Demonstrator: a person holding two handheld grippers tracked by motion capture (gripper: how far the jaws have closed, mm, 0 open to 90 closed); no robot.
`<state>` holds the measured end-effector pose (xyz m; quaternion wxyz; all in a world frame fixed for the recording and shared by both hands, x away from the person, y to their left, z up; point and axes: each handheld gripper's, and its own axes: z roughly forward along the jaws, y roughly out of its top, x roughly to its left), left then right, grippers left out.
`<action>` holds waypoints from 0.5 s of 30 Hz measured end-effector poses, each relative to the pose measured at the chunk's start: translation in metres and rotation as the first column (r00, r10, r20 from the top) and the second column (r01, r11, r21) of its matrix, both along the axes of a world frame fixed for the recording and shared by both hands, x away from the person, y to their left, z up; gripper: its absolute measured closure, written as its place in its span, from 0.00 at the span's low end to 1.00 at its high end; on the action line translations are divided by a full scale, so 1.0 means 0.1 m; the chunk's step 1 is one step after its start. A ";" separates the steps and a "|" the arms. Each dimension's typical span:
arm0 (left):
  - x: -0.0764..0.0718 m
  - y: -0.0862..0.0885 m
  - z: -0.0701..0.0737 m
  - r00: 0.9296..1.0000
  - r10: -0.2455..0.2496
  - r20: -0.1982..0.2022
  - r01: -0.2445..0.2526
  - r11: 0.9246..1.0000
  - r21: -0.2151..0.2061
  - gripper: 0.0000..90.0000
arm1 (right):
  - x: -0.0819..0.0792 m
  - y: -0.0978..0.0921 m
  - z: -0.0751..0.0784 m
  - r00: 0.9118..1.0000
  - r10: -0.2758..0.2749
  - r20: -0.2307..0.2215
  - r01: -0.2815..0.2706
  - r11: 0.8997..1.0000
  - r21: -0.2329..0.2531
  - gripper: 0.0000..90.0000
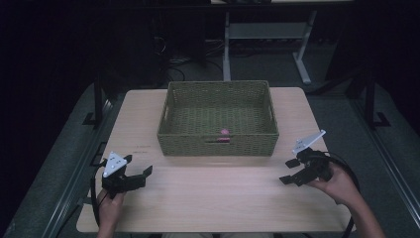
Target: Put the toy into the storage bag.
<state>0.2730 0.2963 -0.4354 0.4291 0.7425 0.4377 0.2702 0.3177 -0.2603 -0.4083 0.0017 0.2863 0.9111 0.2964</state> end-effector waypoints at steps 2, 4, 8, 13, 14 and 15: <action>0.00 0.00 0.00 1.000 0.000 -0.001 0.000 1.000 0.000 0.15 | -0.02 -0.01 -0.01 1.000 -0.005 -0.001 0.005 1.000 0.005 0.33; 0.00 0.00 0.00 1.000 -0.001 -0.001 0.001 1.000 0.000 0.15 | -0.08 -0.04 -0.05 1.000 -0.015 0.003 0.015 1.000 0.010 0.33; 0.00 -0.01 0.00 1.000 -0.001 0.000 0.001 1.000 -0.002 0.15 | -0.17 -0.06 -0.13 1.000 -0.027 -0.006 0.028 1.000 0.008 0.32; 0.00 -0.01 0.00 1.000 -0.001 0.001 0.001 1.000 0.001 0.15 | -0.26 -0.08 -0.20 0.999 -0.034 0.000 0.034 0.999 0.004 0.32; 0.00 -0.01 0.00 1.000 0.000 0.001 0.000 1.000 0.000 0.15 | -0.27 -0.09 -0.21 0.999 -0.033 0.006 0.033 0.999 0.000 0.32; 0.00 -0.01 0.00 1.000 -0.001 0.001 0.001 1.000 0.001 0.15 | -0.29 -0.09 -0.21 0.999 -0.037 -0.001 0.037 0.999 -0.005 0.31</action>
